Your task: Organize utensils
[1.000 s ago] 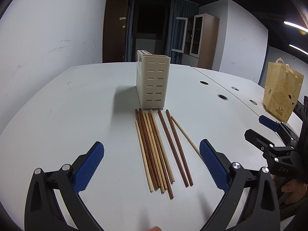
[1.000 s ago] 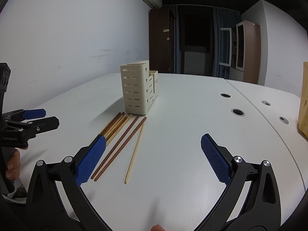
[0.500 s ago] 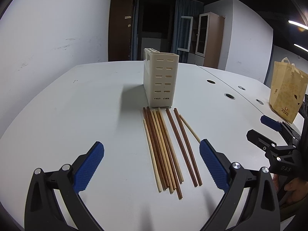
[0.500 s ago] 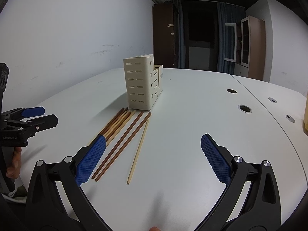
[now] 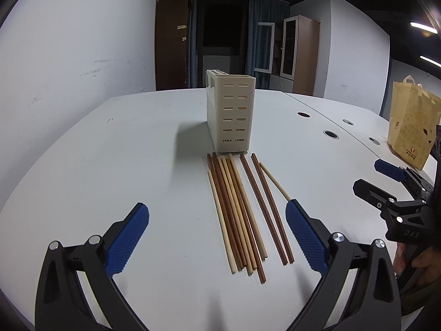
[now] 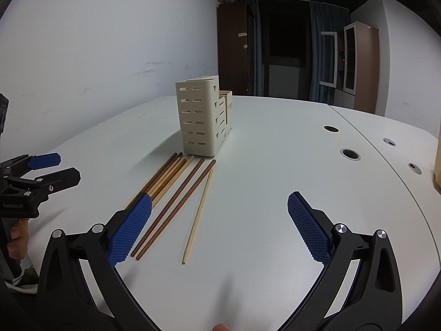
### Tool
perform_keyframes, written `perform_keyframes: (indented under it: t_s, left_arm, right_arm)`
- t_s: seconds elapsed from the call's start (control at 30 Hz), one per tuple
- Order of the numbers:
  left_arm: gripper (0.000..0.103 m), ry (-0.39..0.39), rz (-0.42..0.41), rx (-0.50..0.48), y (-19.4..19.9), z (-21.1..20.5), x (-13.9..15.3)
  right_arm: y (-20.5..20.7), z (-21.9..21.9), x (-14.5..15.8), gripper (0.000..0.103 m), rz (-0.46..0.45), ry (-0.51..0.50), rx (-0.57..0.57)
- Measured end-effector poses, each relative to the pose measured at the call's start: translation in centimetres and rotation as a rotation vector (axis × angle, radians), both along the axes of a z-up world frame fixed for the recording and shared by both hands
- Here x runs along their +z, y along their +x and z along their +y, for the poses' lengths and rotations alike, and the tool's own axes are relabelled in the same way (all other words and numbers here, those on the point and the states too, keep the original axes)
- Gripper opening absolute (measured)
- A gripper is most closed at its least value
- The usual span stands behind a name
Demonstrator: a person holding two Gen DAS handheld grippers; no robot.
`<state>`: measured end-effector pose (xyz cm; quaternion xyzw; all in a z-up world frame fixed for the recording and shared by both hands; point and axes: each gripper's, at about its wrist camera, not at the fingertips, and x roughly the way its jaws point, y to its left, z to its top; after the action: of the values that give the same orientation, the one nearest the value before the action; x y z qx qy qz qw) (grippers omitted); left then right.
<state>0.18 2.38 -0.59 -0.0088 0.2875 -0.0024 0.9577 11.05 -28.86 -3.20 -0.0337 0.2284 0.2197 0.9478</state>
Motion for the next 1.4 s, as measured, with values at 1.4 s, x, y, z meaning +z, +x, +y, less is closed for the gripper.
perform_keyframes:
  t_s: [1.4]
  left_arm:
    - [0.098,-0.033,0.259,-0.011,12.9,3.7,-2.0]
  right_arm:
    - [10.8,5.3,-0.6,0.095,0.270,-0.175,0.056]
